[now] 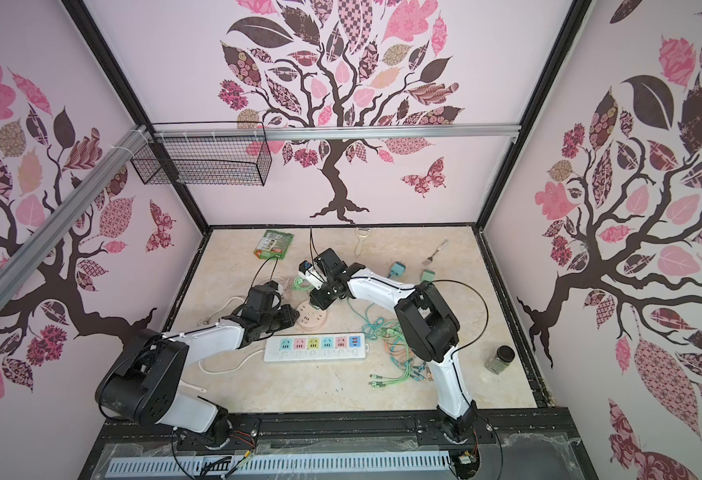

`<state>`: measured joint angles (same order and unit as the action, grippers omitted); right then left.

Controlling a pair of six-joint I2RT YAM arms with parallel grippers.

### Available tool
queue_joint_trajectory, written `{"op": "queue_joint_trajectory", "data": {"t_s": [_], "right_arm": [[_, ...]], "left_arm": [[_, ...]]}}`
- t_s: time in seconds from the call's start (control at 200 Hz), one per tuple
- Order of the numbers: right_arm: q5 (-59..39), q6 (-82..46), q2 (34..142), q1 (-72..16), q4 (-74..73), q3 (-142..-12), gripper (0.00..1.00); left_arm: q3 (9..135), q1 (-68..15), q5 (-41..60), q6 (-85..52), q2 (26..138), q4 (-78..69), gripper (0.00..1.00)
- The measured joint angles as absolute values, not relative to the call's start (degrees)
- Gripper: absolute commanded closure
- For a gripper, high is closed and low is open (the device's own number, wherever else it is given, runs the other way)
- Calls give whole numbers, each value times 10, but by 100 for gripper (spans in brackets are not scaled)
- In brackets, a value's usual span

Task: Insert the plug
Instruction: 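Align the charger prongs over the round socket slots with the right gripper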

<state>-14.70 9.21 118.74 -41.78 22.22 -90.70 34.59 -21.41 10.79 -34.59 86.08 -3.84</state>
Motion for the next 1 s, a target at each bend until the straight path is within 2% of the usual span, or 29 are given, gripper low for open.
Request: {"op": "queue_joint_trajectory", "data": {"t_s": [1.0], "right_arm": [[-76,120,1199,-442,253,-935,73]], "left_arm": [[333,-211,113,-347,860,-61,82]]}}
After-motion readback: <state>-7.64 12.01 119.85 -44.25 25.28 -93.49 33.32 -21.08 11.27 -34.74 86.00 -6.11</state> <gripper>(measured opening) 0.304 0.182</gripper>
